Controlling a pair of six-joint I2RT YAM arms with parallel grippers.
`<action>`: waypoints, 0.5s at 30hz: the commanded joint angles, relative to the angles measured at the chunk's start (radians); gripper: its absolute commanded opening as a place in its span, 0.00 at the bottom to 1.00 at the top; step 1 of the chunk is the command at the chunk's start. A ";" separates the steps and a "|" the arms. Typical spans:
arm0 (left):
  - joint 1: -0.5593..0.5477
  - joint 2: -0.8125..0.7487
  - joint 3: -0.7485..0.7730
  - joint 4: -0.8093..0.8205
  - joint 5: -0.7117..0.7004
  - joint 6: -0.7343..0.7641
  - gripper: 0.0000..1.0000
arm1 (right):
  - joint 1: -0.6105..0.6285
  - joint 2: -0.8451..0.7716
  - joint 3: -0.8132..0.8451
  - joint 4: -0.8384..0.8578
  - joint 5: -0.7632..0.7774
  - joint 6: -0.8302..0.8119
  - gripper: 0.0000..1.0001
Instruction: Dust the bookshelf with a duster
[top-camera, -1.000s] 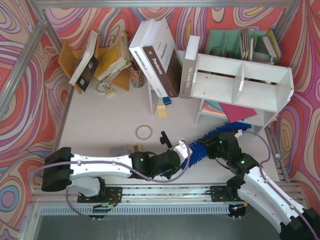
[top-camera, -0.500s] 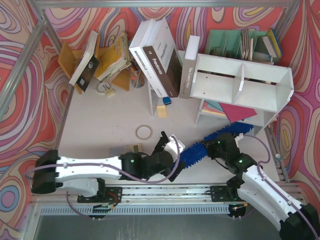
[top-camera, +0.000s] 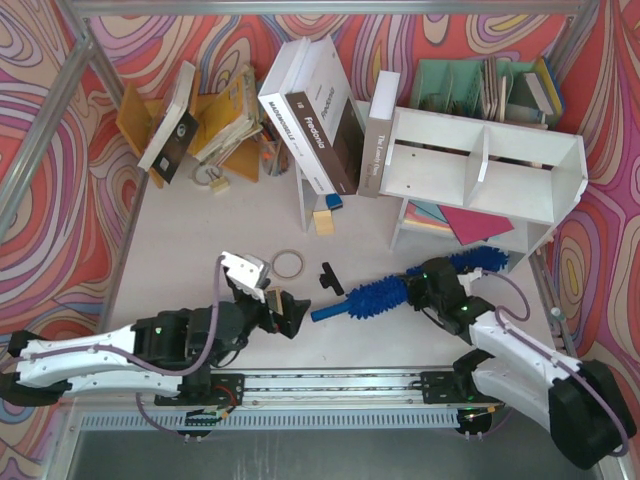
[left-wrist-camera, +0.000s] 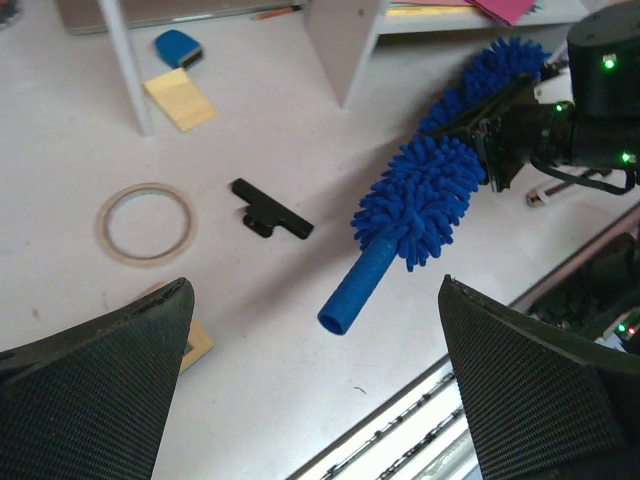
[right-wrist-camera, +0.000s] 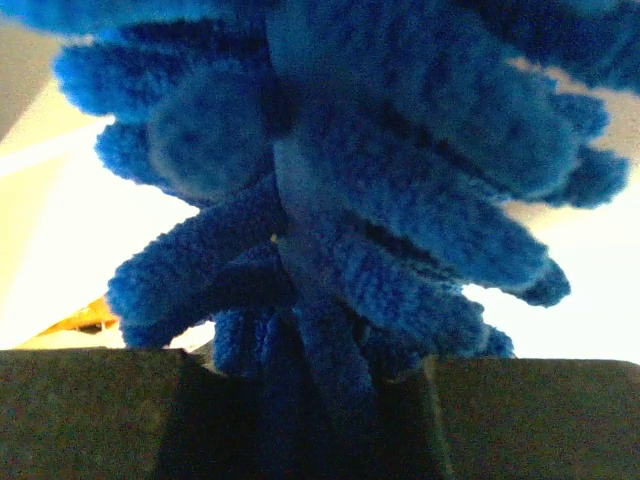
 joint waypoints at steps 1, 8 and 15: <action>-0.003 -0.061 -0.052 -0.070 -0.127 -0.047 0.98 | 0.009 0.099 0.037 0.146 0.066 0.071 0.24; -0.004 -0.028 -0.065 -0.058 -0.150 -0.053 0.98 | 0.025 0.259 0.100 0.207 0.092 0.097 0.29; -0.003 0.025 -0.074 -0.013 -0.167 -0.053 0.98 | 0.031 0.366 0.138 0.228 0.107 0.122 0.40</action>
